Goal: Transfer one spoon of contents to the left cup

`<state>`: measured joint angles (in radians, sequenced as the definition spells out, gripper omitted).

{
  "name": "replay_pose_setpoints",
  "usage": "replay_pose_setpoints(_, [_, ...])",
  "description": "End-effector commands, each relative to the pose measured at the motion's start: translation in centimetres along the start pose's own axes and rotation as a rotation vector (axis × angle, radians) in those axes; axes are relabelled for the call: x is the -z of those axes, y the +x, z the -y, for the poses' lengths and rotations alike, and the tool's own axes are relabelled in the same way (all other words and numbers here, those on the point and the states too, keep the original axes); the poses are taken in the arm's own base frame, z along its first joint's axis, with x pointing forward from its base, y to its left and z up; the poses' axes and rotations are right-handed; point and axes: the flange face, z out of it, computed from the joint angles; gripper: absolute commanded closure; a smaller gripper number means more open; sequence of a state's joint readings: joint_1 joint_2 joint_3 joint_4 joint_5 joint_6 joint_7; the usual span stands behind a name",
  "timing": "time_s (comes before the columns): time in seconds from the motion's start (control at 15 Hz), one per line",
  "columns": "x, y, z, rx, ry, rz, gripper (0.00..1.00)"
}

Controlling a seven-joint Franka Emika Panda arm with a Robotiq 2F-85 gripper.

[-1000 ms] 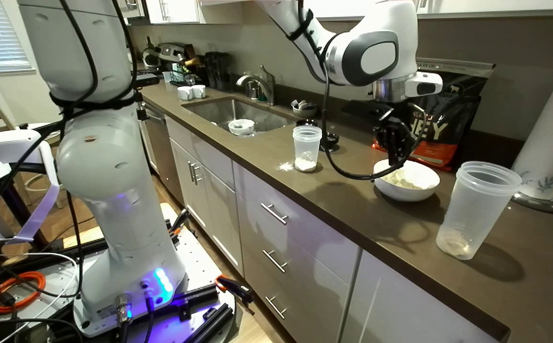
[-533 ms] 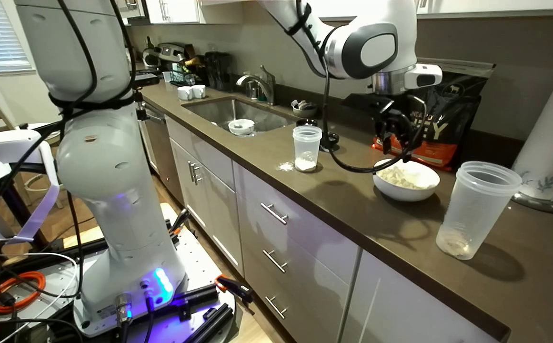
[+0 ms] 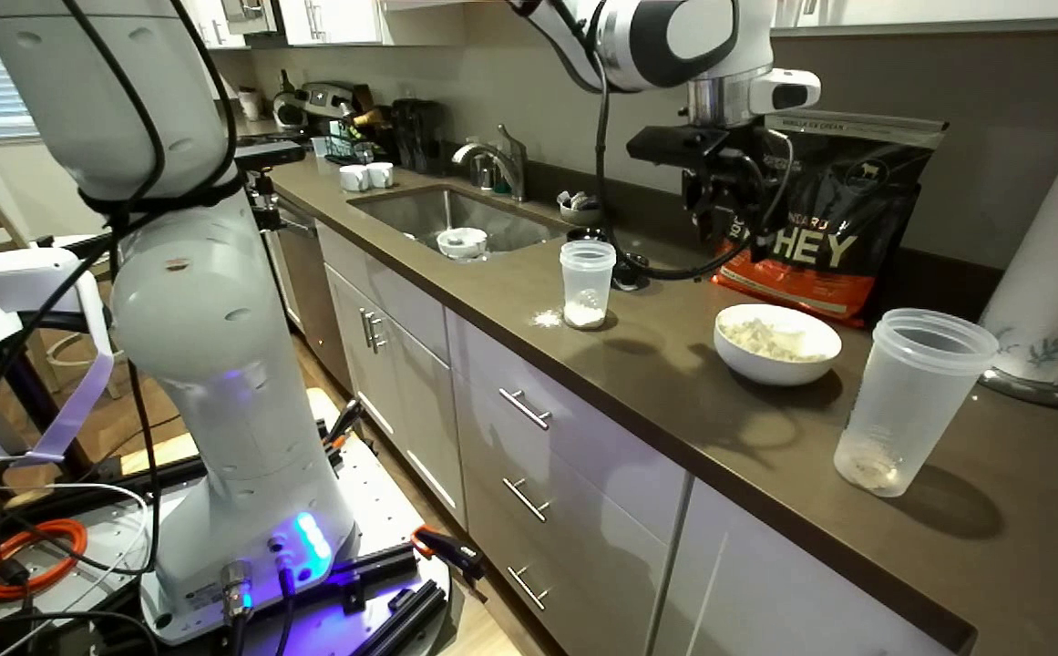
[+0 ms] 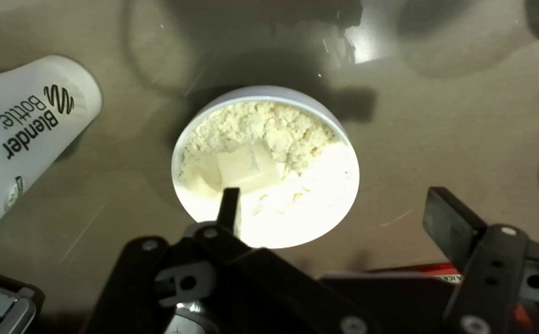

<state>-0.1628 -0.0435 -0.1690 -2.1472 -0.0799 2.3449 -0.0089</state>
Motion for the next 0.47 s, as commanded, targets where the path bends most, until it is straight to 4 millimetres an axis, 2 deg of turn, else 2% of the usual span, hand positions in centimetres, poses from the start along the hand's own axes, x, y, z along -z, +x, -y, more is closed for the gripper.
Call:
replay_pose_setpoints(0.0, [2.3, -1.0, 0.6, 0.018, 0.036, 0.018, 0.00])
replay_pose_setpoints(0.4, [3.6, -1.7, 1.3, 0.036, 0.052, 0.056, 0.00])
